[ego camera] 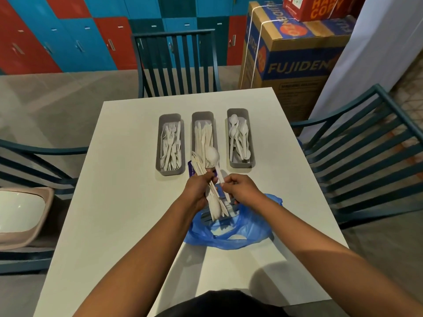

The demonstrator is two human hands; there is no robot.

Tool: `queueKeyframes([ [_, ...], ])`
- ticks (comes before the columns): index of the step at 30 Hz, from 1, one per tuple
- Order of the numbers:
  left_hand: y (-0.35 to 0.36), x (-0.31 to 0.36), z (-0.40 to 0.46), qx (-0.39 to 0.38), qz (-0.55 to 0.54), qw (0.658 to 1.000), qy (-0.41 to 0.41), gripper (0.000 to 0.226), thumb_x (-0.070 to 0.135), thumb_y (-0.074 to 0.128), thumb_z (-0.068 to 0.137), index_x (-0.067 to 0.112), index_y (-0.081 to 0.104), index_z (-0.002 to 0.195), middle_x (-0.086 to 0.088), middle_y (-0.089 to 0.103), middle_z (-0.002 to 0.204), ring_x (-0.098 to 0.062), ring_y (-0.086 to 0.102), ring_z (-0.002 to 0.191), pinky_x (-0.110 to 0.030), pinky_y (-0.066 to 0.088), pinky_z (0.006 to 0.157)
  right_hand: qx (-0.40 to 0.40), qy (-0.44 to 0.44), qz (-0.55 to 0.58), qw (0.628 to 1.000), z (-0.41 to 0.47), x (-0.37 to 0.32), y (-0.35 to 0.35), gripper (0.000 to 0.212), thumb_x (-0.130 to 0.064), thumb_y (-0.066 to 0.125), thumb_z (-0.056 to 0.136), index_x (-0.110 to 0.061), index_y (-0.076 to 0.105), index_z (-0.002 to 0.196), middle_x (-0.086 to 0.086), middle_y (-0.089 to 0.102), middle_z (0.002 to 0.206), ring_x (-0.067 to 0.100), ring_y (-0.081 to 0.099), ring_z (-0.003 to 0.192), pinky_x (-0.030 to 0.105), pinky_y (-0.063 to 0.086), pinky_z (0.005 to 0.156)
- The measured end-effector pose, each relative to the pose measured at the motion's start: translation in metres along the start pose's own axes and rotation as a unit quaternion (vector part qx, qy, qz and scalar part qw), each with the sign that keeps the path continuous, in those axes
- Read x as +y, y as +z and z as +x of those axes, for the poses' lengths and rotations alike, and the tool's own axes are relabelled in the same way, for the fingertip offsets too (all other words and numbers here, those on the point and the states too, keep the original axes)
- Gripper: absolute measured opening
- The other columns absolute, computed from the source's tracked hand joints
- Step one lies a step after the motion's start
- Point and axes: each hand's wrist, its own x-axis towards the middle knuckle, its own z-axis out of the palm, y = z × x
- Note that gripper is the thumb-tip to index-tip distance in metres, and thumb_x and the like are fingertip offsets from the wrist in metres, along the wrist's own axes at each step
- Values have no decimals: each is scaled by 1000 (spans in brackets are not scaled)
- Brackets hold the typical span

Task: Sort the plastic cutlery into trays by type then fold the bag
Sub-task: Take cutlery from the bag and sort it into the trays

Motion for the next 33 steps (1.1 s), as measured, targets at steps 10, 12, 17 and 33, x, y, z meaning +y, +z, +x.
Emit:
queueKeyframes([
  [10, 12, 39, 21, -29, -48, 997, -52, 23, 10, 40, 100, 10, 53, 81, -4, 56, 47, -13, 53, 37, -22, 49, 49, 113, 77, 14, 991, 49, -15, -38, 10, -9, 59, 86, -7, 57, 77, 8, 50, 69, 17, 44, 56, 24, 40, 47],
  [12, 15, 45, 30, -38, -57, 996, -54, 23, 12, 42, 99, 12, 56, 81, 0, 59, 49, -11, 58, 42, -26, 50, 60, 121, 88, 9, 989, 63, -16, -45, 13, -10, 59, 86, -6, 54, 75, 7, 47, 66, 18, 43, 55, 26, 39, 48],
  [17, 17, 53, 48, -39, -37, 997, -64, 21, 18, 48, 97, 13, 59, 80, -1, 61, 61, -12, 59, 51, -23, 53, 54, 145, 96, -58, 983, 97, -18, -61, 24, -16, 55, 88, -6, 50, 67, 5, 47, 61, 18, 43, 52, 25, 35, 49],
  [33, 6, 44, 77, -10, -13, 996, -86, 16, 20, 59, 91, 7, 65, 85, -6, 63, 65, -16, 60, 52, -19, 52, 47, 175, 136, -187, 957, 161, -18, -72, 31, -35, 57, 89, -10, 58, 72, 9, 63, 78, 29, 63, 80, 26, 43, 63],
])
